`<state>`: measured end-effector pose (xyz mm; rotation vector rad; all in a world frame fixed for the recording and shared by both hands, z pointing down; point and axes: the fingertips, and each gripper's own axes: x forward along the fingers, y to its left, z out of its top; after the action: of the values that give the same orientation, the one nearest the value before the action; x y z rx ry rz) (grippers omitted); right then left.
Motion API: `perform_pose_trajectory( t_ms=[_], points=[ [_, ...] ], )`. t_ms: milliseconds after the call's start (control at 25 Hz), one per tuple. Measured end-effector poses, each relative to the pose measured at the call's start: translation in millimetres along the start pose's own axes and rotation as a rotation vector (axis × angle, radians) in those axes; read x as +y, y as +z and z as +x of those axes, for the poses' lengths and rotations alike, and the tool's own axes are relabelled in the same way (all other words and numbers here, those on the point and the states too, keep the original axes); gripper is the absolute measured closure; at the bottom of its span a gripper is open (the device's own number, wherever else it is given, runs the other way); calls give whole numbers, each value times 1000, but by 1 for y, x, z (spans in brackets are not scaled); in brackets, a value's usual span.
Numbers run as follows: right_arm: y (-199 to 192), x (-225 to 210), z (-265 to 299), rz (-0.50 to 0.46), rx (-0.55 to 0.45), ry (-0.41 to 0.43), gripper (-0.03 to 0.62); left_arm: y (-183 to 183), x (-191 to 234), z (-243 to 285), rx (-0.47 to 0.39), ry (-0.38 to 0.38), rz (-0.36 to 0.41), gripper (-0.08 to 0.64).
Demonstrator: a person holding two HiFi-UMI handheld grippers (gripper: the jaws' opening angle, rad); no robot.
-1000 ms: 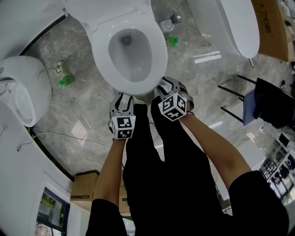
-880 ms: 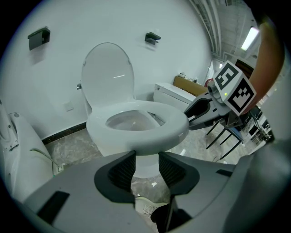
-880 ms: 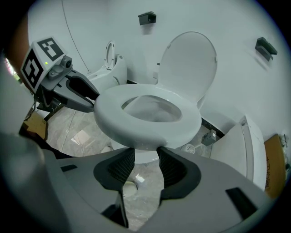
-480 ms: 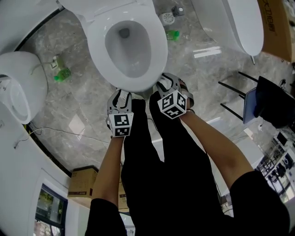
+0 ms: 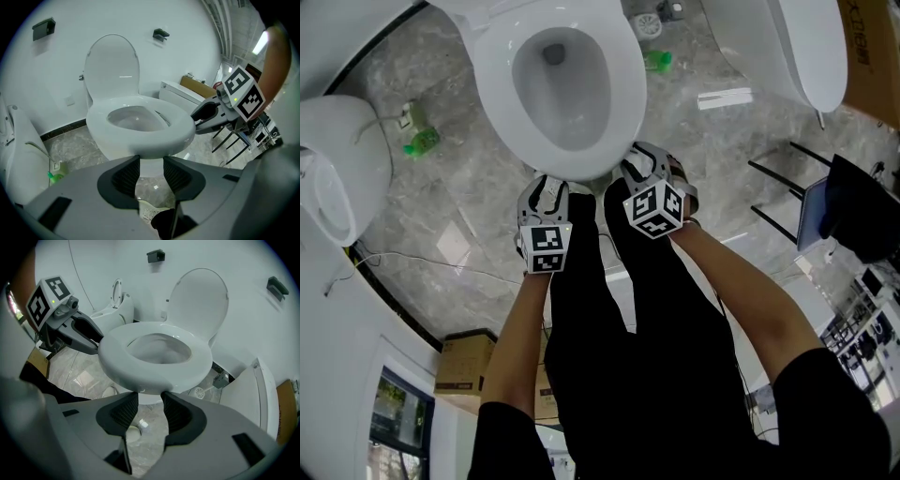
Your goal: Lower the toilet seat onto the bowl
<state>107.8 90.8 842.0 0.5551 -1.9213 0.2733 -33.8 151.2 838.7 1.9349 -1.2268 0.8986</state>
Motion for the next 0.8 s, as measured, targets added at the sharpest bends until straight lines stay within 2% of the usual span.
perform_pose_trajectory(
  t_ms=[240, 800],
  points=[
    [-9, 4, 11, -4, 25, 13, 411, -11, -1, 10, 29, -13, -15, 396],
    [-25, 10, 35, -12, 33, 31, 411, -31, 1, 31, 39, -24, -27, 397]
  ],
)
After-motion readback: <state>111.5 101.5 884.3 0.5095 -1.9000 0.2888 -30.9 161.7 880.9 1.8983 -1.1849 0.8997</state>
